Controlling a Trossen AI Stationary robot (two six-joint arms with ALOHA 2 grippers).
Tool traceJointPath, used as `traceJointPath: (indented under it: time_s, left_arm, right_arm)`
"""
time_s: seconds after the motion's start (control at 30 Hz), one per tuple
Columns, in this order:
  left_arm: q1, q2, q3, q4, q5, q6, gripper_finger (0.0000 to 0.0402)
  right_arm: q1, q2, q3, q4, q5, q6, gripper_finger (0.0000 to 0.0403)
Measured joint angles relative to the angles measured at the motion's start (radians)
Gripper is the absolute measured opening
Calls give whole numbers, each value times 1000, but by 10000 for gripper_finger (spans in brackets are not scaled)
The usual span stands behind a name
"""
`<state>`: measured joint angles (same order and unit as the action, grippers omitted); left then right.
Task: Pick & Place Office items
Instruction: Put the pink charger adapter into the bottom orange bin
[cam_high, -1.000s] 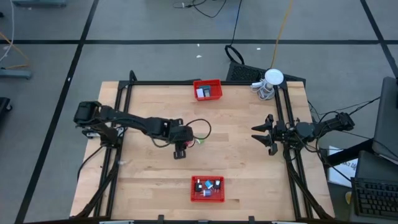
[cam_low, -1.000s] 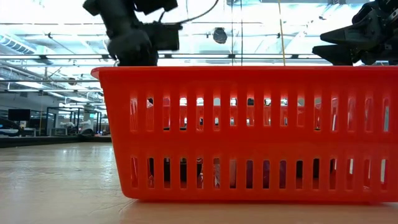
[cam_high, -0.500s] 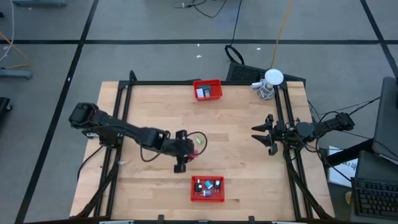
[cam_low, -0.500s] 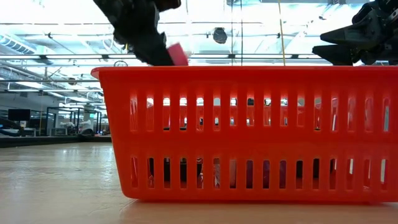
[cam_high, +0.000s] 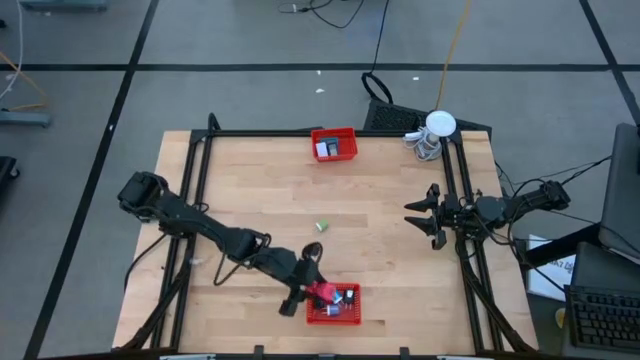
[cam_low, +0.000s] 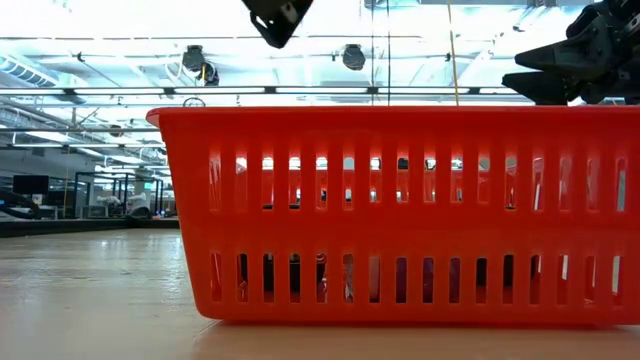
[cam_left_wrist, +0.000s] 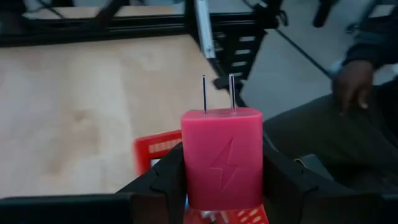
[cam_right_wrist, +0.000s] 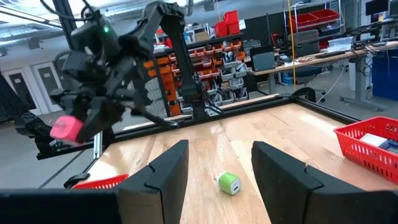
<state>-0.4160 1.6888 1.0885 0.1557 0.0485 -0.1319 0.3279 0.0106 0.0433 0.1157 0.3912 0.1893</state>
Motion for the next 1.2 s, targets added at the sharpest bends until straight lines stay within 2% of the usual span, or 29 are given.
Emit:
traceJointPath:
  time_s: [0.3, 0.53, 0.67, 0.97, 1.2]
  left_arm:
    - [-3, 176, 0, 239, 39, -13, 160]
    - [10, 293, 0, 443, 131, -58, 154]
    - [10, 342, 0, 537, 162, -62, 164]
    - [25, 389, 0, 551, 168, -72, 154]
    - [23, 388, 0, 552, 169, -61, 173]
  right_arm:
    - [0, 0, 0, 0, 0, 0, 165]
    - [0, 0, 0, 0, 0, 0, 165]
    - [0, 0, 0, 0, 0, 0, 165]
    - [0, 0, 0, 0, 0, 0, 165]
    - [0, 0, 0, 0, 0, 0, 165]
